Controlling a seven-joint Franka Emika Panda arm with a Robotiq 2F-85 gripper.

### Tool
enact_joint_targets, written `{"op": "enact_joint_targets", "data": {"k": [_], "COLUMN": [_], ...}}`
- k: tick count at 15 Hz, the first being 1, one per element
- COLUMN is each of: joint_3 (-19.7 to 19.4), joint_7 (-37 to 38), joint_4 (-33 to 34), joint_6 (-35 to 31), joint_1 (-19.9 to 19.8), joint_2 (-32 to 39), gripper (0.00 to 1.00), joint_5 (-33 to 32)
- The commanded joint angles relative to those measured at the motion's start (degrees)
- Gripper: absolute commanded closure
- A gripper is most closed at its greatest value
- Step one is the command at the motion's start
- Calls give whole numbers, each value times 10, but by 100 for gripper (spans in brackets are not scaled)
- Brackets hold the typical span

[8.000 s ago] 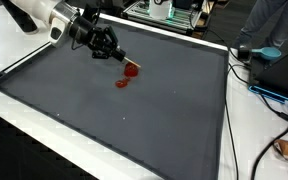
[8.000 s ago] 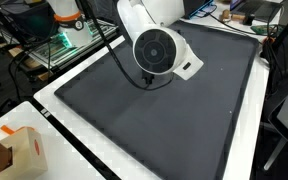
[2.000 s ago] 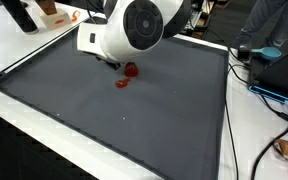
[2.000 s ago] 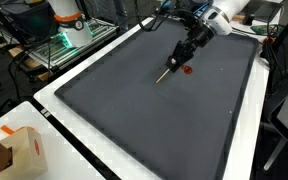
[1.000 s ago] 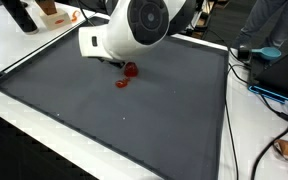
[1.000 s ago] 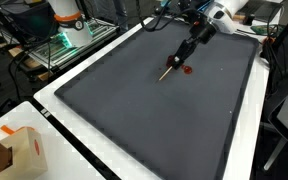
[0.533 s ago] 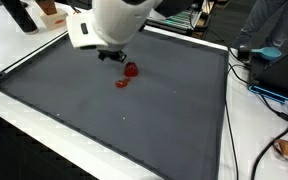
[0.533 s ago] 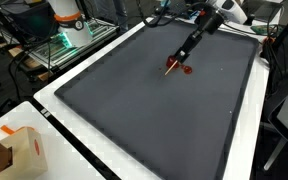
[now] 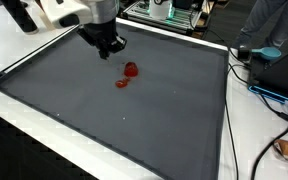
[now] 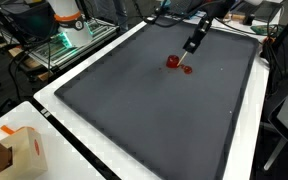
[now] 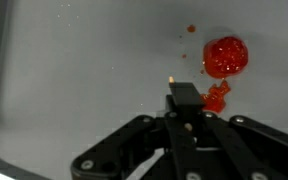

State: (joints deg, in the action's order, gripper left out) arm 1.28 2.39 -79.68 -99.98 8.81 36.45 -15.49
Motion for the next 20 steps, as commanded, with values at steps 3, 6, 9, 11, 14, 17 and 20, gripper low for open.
{"op": "enact_joint_targets", "data": {"k": [3,6,9,11,14,17,20], "joint_3": [27,32,37,38,39,40,34], "joint_7": [-94,-133,-170,-188,-208,-224,-216], "joint_4": [-74,-95,-114,-125,-143,-160,-130], "joint_6": [-41,-47,-53,-56,-66,-81,-68], "joint_1": [-49,-62,-72,-75,-79,-81,-72], "joint_2": [-62,-82,-100,-110,-124,-138,-120], "gripper": [97,97,97,97,97,97,87], "joint_5": [81,109,130,140,150,155,138]}}
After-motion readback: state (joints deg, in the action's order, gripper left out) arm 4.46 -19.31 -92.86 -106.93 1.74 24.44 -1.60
